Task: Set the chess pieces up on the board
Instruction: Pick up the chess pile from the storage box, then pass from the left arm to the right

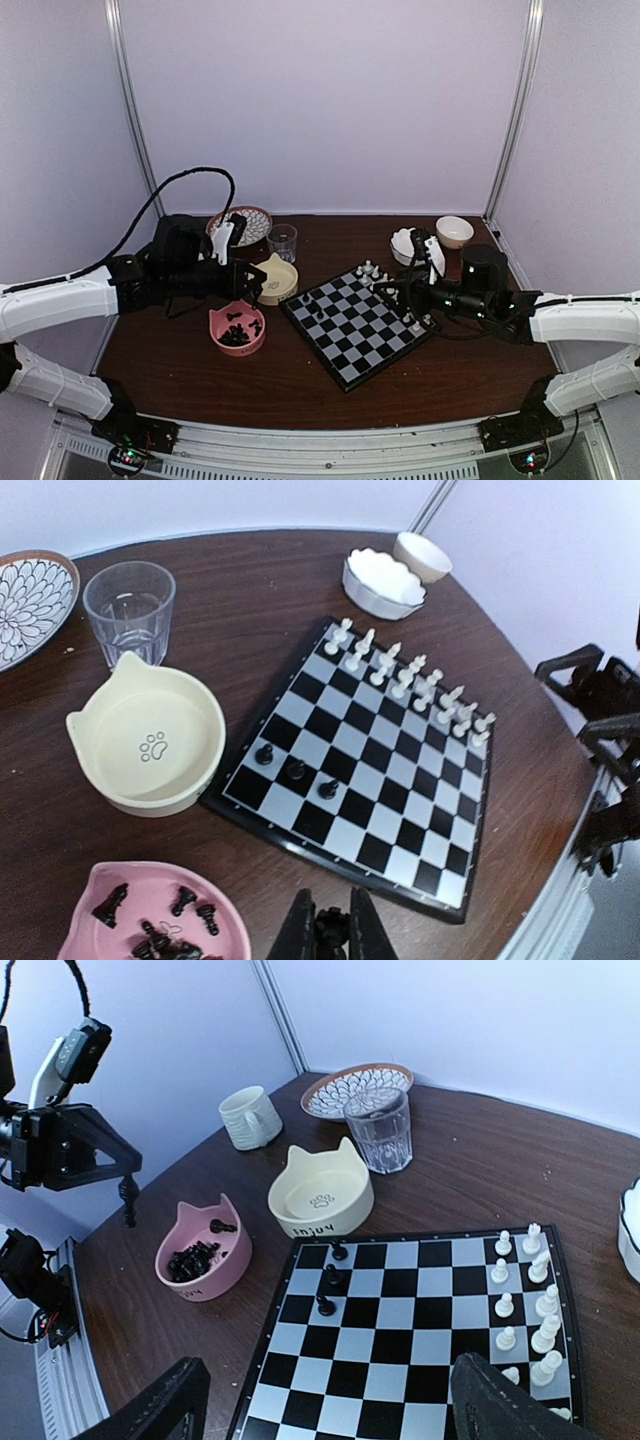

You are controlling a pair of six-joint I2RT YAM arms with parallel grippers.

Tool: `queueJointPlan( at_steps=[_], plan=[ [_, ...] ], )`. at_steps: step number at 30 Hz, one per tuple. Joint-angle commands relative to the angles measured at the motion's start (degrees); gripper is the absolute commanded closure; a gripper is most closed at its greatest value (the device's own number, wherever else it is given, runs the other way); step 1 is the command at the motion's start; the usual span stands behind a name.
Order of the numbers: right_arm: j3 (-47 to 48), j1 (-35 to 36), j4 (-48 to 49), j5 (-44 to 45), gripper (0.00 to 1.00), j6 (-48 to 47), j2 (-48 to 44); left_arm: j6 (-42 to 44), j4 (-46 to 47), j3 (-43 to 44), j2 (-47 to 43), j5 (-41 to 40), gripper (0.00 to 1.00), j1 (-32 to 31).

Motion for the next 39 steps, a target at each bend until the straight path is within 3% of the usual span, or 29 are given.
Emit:
queueJointPlan(
  at_steps=[1,6,17,26,39],
  plan=[
    [-1.10,2.55,4.68,0.08,0.13,-1.58,-3.10,-14.95,15.85,0.26,-0.65,5.17,0.95,-0.10],
    [1.85,7.39,1.34,5.36,0.13,-1.97,-5.76,-29.33,29.68,-0.80,3.38,7.37,0.95,-0.11],
    [9.69,15.99,6.36,13.01,0.13,11.95,2.75,-45.06,57.68,-4.82,9.13,7.80,0.95,-0.08],
    [17.78,19.45,12.21,15.97,0.20,12.45,15.33,-52.36,70.07,-7.03,12.73,10.42,0.93,-0.20],
    [21.67,19.44,23.36,15.40,0.25,15.77,23.82,-53.16,71.43,-8.94,12.22,10.16,0.93,-0.20]
  ],
)
